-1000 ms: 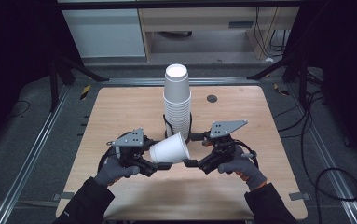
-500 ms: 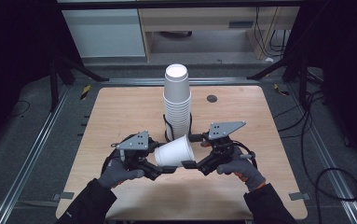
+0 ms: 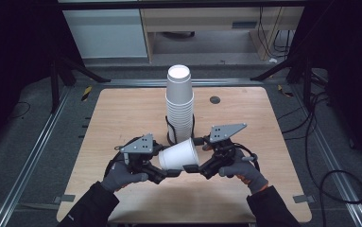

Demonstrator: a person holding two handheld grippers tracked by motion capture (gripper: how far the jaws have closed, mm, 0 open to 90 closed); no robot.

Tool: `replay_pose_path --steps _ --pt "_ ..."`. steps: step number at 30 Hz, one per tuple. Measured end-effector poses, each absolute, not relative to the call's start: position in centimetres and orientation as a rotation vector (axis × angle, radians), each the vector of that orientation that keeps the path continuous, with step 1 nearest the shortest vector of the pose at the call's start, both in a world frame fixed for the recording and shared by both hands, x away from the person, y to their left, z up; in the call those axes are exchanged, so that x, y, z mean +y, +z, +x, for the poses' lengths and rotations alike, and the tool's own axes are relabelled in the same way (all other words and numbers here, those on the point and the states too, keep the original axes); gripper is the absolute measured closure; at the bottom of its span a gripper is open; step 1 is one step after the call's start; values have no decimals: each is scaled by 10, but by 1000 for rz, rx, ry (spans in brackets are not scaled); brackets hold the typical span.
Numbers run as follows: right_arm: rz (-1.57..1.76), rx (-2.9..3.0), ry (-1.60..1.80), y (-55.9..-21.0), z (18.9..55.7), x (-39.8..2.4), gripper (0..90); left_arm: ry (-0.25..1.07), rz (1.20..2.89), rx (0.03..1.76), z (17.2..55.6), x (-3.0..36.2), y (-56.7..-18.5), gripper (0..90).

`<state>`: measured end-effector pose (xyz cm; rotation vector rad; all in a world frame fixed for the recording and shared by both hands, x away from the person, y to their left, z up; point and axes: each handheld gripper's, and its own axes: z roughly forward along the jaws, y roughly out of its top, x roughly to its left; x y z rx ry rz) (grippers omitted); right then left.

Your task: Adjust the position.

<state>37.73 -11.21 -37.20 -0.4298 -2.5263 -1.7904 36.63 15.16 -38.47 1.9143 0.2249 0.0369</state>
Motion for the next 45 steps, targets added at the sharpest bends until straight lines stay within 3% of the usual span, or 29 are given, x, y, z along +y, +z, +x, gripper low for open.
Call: replay_pose_path --steps 45 --pt "-390 -2501 -1754 -373 379 -114 94 10 1908 209 367 148 -389 196"
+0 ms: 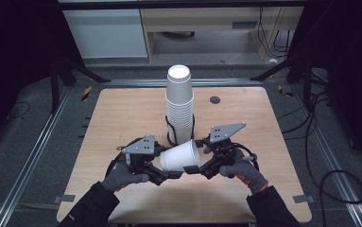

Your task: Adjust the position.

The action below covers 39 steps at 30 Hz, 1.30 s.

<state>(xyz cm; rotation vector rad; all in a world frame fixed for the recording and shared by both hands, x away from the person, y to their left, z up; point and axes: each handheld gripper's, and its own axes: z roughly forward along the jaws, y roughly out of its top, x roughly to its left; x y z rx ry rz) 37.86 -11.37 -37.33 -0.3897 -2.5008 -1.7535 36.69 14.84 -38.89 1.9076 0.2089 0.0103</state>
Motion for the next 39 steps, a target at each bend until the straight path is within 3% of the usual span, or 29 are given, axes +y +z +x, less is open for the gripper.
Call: replay_pose_path --steps 22,39 --pt "-463 -2548 -1792 -365 381 -131 92 84 1935 275 372 164 -390 127" --pt "-767 -2682 -1740 -360 389 -154 90 229 1996 580 390 201 -416 127"
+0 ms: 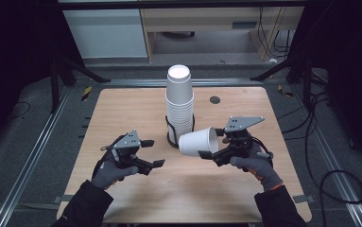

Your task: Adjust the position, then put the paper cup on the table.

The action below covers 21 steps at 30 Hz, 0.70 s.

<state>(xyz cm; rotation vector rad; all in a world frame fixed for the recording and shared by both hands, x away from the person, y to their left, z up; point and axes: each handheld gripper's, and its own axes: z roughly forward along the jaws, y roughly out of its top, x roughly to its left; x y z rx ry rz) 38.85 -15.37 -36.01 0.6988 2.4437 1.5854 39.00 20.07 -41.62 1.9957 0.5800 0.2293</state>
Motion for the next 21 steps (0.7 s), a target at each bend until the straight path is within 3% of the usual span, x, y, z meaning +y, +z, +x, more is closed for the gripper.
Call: replay_pose_path --steps 21 --pt "991 2301 1199 -356 404 -182 92 397 2032 905 394 253 -447 135"
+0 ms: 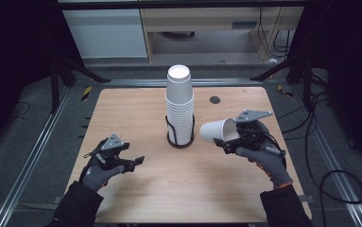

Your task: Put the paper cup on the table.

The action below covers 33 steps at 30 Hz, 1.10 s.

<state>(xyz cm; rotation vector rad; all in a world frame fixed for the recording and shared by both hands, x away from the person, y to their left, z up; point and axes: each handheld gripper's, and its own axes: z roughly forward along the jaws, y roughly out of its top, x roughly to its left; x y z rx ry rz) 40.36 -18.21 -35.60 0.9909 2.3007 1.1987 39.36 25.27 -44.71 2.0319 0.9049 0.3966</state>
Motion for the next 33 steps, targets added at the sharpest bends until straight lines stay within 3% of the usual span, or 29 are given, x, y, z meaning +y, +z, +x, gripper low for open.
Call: replay_pose_path --steps 10,33 --pt "1124 2249 1034 -349 419 -198 90 465 2036 995 394 266 -457 136" --pt "1297 2267 702 -361 464 -223 87 447 2046 1024 399 269 -467 136"
